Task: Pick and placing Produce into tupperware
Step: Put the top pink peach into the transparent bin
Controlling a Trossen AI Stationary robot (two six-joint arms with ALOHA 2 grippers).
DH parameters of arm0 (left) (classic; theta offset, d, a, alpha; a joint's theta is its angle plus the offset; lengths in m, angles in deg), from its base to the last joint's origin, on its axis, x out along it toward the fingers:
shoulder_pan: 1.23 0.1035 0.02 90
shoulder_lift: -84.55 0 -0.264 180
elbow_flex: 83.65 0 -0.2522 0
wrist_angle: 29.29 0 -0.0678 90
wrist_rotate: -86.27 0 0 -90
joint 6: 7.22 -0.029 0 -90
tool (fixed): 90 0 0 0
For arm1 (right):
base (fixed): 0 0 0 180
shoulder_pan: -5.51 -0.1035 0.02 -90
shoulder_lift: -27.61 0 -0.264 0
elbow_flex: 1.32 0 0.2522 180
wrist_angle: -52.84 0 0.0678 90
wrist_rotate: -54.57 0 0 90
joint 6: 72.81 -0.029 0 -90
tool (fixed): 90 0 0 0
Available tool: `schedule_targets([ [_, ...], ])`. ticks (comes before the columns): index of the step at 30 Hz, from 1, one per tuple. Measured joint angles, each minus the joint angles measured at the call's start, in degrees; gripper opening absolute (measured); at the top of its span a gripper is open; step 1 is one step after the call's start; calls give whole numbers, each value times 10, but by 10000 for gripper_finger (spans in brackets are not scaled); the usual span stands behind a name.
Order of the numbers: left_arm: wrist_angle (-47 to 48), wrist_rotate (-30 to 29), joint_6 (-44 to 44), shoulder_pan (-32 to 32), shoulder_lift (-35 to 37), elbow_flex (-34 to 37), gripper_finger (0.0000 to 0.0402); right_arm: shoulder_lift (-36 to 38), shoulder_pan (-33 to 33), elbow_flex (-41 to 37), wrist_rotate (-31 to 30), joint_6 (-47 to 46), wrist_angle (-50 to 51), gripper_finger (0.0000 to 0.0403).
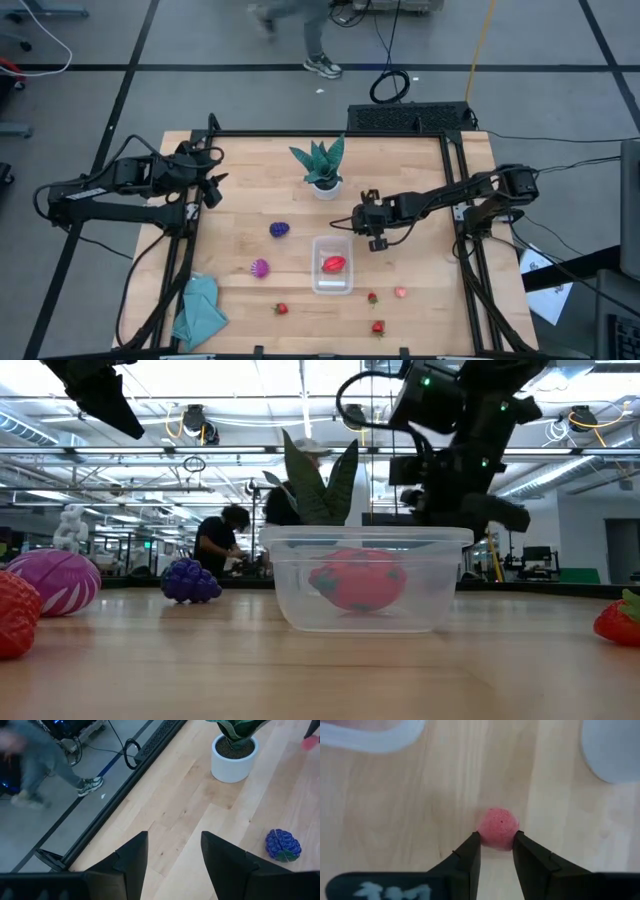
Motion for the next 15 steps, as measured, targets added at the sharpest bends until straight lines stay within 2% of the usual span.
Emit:
schedule_targets([
  [15,0,1,-2,0,0,0,186,93,-10,0,-1,-67,57,93],
])
